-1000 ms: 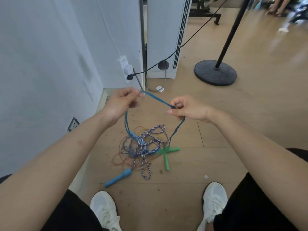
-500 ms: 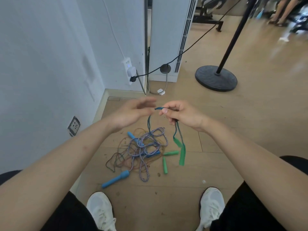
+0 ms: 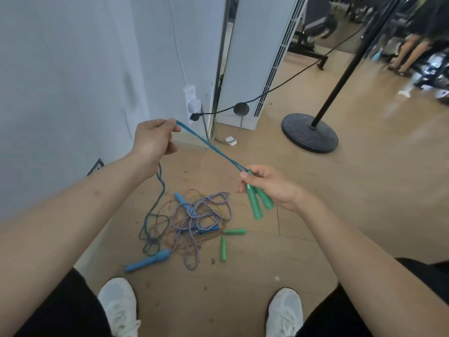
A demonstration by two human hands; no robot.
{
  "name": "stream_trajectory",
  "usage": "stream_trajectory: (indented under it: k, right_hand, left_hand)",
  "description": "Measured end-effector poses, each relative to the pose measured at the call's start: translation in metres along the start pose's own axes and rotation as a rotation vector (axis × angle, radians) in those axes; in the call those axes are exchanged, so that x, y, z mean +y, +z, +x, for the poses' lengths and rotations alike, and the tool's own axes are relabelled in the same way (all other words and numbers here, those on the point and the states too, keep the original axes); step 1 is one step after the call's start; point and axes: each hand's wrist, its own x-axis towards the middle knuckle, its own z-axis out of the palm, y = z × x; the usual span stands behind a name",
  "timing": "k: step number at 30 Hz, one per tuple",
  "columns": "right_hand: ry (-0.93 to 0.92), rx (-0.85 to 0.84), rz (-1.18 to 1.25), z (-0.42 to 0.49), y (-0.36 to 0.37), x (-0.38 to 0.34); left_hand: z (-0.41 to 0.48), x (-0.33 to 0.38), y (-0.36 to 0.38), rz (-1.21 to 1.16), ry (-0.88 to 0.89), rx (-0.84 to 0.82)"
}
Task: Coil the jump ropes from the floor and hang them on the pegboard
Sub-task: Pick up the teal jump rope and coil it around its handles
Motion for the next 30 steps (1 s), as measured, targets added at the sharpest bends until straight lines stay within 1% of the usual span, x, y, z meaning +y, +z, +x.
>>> stream_trajectory:
  k: [2, 4, 7, 10, 14, 16, 22, 24, 26, 28, 30]
  right_hand:
    - [0.049, -0.046, 0.117, 0.0, 0.002, 0.001]
    - [0.091, -0.112, 0.146, -0.003, 0.005, 0.002]
    - [0.175, -0.184, 0.03, -0.006, 0.009, 0.002]
    - [0.275, -0.182, -0.077, -0.007, 0.01, 0.005]
    - [0.373, -0.188, -0.097, -0.007, 0.01, 0.01]
    - [0.356, -0.131, -0.013, -0.004, 0.012, 0.012]
    - [0.187, 0.098, 0.506, 0.007, 0.007, 0.003]
    - [0.153, 0.131, 0.626, 0.008, 0.004, -0.003]
    - [0.118, 0.134, 0.701, 0.006, 0.003, -0.01]
    - [0.071, 0.111, 0.76, 0.005, 0.004, -0.017]
    - [0.016, 0.027, 0.803, 0.004, 0.002, -0.021]
  left_hand:
    - [0.001, -0.001, -0.002, 0.001, -0.002, 0.02]
    - [0.001, 0.0, -0.003, 0.006, 0.012, 0.048]
    - [0.002, 0.003, -0.007, -0.001, 0.012, 0.095]
    - [0.002, 0.006, -0.011, -0.011, 0.009, 0.09]
    - [0.002, 0.004, -0.013, 0.015, 0.028, 0.082]
    - [0.004, 0.002, -0.014, 0.045, 0.015, 0.076]
    - [0.009, -0.01, -0.018, 0.199, -0.055, 0.053]
    - [0.007, -0.015, -0.019, 0.268, -0.038, 0.002]
    - [0.002, -0.017, -0.017, 0.411, -0.012, -0.108]
    - [-0.005, -0.018, -0.015, 0.581, -0.009, -0.262]
    - [-0.013, -0.023, -0.012, 0.67, -0.055, -0.453]
